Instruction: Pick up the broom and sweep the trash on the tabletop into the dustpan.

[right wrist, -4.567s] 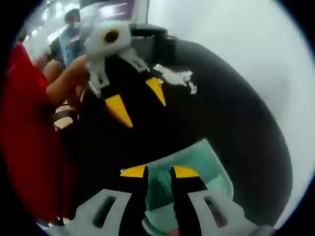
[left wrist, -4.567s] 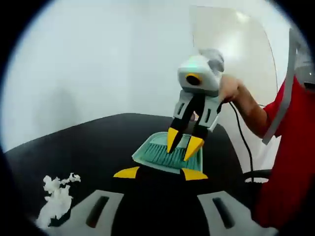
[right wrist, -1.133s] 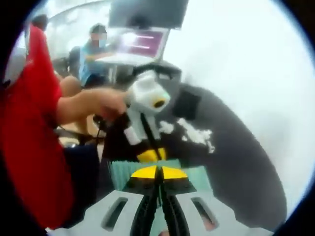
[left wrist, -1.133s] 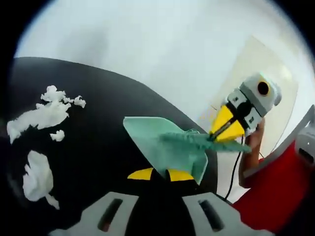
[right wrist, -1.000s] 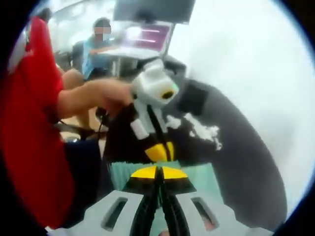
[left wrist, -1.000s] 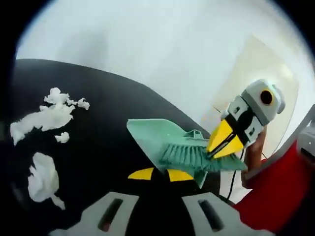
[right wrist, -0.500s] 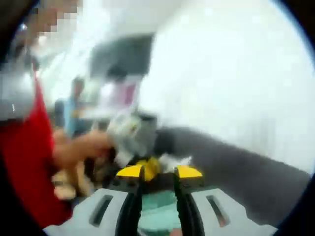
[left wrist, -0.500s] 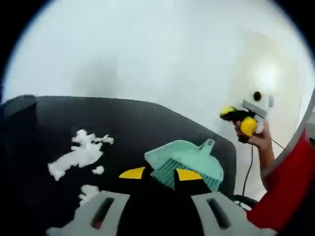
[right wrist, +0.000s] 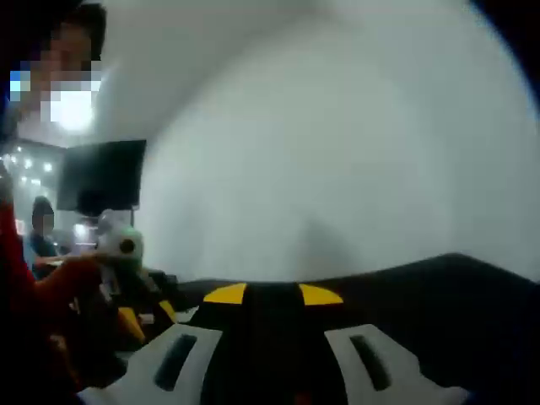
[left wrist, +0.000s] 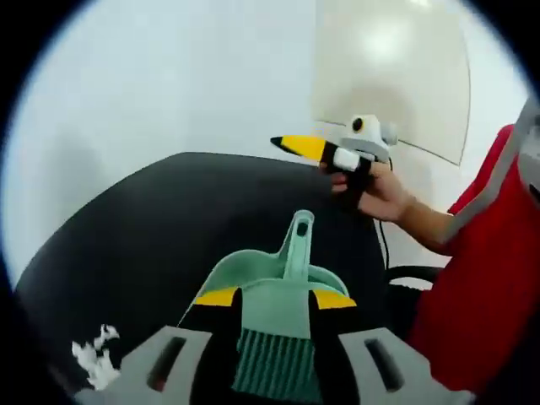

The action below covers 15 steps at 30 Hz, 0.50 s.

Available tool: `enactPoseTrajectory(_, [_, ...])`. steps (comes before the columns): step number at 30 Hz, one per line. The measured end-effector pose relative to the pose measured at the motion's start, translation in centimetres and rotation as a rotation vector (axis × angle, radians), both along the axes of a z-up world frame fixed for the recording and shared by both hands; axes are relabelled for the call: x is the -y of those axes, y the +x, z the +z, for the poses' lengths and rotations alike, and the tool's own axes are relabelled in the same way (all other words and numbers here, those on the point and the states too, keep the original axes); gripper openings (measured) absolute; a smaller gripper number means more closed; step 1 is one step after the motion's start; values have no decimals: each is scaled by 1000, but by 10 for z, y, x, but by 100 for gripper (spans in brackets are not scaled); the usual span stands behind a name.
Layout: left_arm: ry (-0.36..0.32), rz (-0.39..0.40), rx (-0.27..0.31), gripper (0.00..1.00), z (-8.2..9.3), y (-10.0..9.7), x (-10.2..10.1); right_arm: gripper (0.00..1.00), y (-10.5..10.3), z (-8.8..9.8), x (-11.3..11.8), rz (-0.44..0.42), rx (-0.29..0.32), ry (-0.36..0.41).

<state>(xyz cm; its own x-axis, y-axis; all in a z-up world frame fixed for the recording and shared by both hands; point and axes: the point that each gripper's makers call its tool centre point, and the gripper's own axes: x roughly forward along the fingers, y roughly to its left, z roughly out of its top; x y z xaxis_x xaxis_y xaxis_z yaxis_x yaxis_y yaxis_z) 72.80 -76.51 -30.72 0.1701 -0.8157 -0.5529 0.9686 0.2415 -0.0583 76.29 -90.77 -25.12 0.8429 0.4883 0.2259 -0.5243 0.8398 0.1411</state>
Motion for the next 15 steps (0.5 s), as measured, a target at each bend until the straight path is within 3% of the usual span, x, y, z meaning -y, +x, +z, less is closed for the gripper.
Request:
enactPoseTrajectory(2, [2, -32, -15, 32, 2, -3, 11, 22, 4, -18, 5, -18, -32, 27])
enactPoseTrajectory(3, [3, -41, -21, 32, 2, -4, 16, 22, 6, -29, 9, -32, -115, 13])
enactPoseTrajectory(5, [26, -65, -48, 32, -2, -11, 25, 22, 4, -6, 9, -19, -2, 60])
enactPoseTrajectory(9, [124, -102, -89, 32, -17, -26, 29, 22, 5, -16, 1, 19, -55, 31])
enactPoseTrajectory(11, [175, -101, -73, 32, -20, -28, 25, 22, 3, -13, 1, 20, -38, 27])
enactPoseTrajectory(13, [234, -40, -48, 33, -19, -24, 18, 22, 3, -14, 0, 24, -44, 29])
enactPoseTrajectory(15, [259, 24, 52, 33, -6, -22, 17, 22, 3, -15, 1, 27, -51, 35])
